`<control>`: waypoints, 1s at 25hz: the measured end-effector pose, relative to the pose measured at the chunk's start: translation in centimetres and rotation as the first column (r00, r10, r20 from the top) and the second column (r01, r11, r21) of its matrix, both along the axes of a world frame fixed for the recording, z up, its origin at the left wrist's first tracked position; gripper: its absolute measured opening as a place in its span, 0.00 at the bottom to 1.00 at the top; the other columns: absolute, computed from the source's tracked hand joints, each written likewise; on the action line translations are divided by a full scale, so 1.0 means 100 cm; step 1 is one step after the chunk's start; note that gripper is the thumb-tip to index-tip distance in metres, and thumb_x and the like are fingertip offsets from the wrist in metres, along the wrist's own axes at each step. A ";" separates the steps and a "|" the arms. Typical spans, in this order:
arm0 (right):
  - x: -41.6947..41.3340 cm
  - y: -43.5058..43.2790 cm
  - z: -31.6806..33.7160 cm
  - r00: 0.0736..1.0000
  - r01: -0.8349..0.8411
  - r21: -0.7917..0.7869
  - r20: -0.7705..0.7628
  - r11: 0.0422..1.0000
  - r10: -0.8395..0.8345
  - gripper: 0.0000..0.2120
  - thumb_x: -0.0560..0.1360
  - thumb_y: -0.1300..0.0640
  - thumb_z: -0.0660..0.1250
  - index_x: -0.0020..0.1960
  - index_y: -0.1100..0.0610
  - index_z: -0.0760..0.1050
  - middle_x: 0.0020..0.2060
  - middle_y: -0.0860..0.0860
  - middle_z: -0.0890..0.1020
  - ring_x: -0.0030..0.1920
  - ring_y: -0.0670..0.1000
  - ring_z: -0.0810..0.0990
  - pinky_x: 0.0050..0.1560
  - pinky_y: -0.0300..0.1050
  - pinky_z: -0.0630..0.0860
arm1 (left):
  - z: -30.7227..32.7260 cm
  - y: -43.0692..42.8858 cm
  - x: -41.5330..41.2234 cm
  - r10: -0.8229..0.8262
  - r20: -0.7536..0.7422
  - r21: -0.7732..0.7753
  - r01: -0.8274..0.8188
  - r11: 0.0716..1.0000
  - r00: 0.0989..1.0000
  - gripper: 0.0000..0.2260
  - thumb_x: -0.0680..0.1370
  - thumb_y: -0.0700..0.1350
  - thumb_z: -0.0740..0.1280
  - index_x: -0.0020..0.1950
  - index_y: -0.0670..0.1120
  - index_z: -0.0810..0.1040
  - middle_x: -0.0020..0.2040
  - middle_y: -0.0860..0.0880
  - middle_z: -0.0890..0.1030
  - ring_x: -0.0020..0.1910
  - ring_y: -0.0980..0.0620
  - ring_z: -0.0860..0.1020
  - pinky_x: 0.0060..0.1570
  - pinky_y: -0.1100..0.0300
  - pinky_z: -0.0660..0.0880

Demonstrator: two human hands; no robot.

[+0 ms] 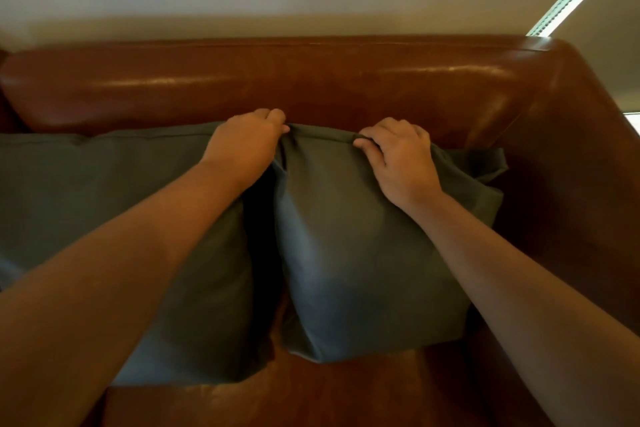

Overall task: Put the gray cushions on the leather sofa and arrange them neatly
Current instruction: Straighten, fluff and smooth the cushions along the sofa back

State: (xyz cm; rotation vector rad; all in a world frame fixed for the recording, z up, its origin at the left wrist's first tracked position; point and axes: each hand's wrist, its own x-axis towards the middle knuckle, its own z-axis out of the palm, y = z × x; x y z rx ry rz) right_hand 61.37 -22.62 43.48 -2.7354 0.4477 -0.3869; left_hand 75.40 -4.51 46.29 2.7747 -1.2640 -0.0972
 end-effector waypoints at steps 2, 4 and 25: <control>-0.009 -0.007 0.007 0.997 0.071 0.021 0.033 0.997 -0.072 0.13 0.83 0.51 0.58 0.61 0.52 0.78 0.56 0.49 0.79 0.60 0.53 0.74 0.70 0.55 0.59 | -0.002 -0.012 -0.017 0.099 0.054 0.066 -0.102 0.993 0.994 0.12 0.81 0.39 0.58 0.63 0.39 0.70 0.61 0.37 0.75 0.58 0.35 0.74 0.49 0.45 0.70; -0.026 -0.021 0.014 0.976 0.201 0.069 0.073 0.977 -0.206 0.13 0.83 0.52 0.56 0.62 0.50 0.77 0.59 0.48 0.78 0.62 0.51 0.73 0.72 0.57 0.58 | 0.002 -0.019 -0.046 0.159 0.118 -0.057 -0.153 0.987 0.980 0.22 0.77 0.39 0.60 0.72 0.42 0.66 0.70 0.38 0.69 0.69 0.36 0.66 0.64 0.40 0.65; -0.093 -0.143 0.016 0.825 0.479 0.699 -0.150 0.531 -0.545 0.19 0.77 0.61 0.67 0.68 0.54 0.71 0.55 0.47 0.78 0.56 0.47 0.77 0.57 0.42 0.73 | -0.058 -0.062 -0.149 -0.344 0.177 -0.023 0.353 0.935 0.922 0.33 0.77 0.69 0.53 0.78 0.53 0.58 0.79 0.44 0.58 0.78 0.42 0.55 0.74 0.40 0.46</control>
